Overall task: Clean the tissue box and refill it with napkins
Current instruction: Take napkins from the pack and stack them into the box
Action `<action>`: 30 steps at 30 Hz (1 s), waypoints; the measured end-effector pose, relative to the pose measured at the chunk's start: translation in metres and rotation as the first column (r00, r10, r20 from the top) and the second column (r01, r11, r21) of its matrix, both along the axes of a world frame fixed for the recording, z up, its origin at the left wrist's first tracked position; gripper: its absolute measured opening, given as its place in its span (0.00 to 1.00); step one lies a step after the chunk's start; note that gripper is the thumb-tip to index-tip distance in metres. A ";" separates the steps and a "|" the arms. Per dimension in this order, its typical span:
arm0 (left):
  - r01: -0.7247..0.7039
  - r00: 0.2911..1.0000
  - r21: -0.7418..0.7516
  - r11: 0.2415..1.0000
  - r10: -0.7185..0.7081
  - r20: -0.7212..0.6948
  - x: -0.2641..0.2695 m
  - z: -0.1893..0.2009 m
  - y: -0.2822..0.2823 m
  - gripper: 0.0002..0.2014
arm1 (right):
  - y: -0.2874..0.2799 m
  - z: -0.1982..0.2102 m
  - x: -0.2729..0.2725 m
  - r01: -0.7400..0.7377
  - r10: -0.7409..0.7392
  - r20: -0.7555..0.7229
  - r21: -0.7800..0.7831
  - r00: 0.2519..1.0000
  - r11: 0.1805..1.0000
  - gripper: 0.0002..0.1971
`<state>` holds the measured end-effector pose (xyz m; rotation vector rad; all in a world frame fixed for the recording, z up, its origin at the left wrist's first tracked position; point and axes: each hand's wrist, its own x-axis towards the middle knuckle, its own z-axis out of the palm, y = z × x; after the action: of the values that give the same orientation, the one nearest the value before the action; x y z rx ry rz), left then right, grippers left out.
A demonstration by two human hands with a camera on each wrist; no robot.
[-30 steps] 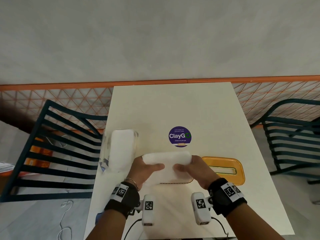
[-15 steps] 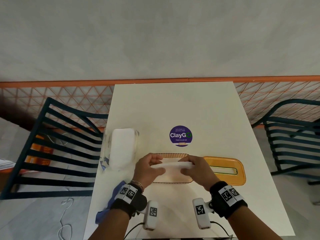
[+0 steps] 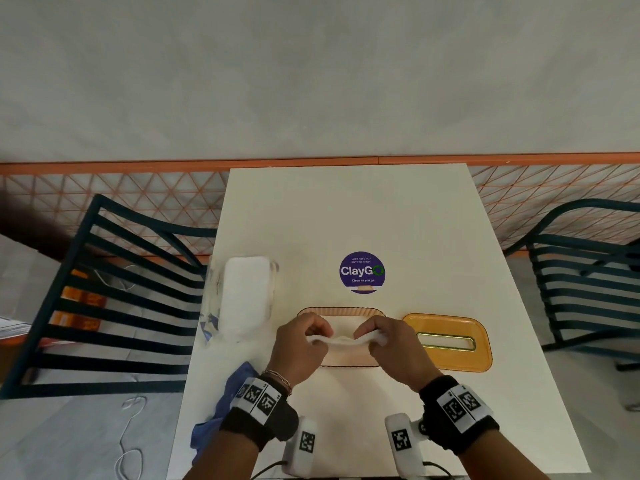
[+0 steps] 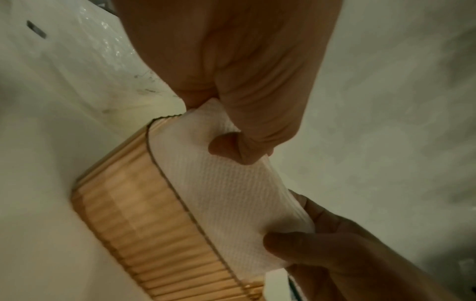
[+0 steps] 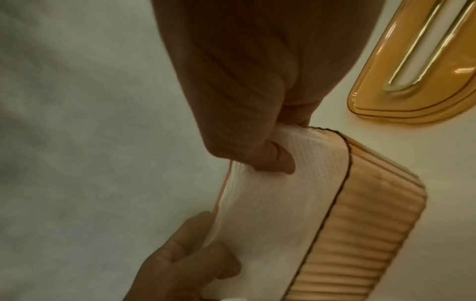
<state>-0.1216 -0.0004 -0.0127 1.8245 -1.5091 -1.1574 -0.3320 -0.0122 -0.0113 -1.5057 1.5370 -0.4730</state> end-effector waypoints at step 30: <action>-0.007 0.994 0.028 1.000 0.003 0.111 0.015 -0.004 -0.017 0.17 | -0.019 -0.006 -0.006 -0.092 0.097 -0.227 0.034 0.969 0.995 0.15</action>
<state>-0.1062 -0.0176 -0.0165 1.9394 -1.5557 -1.0962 -0.3382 -0.0309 -0.0168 -1.6523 1.6310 -0.2306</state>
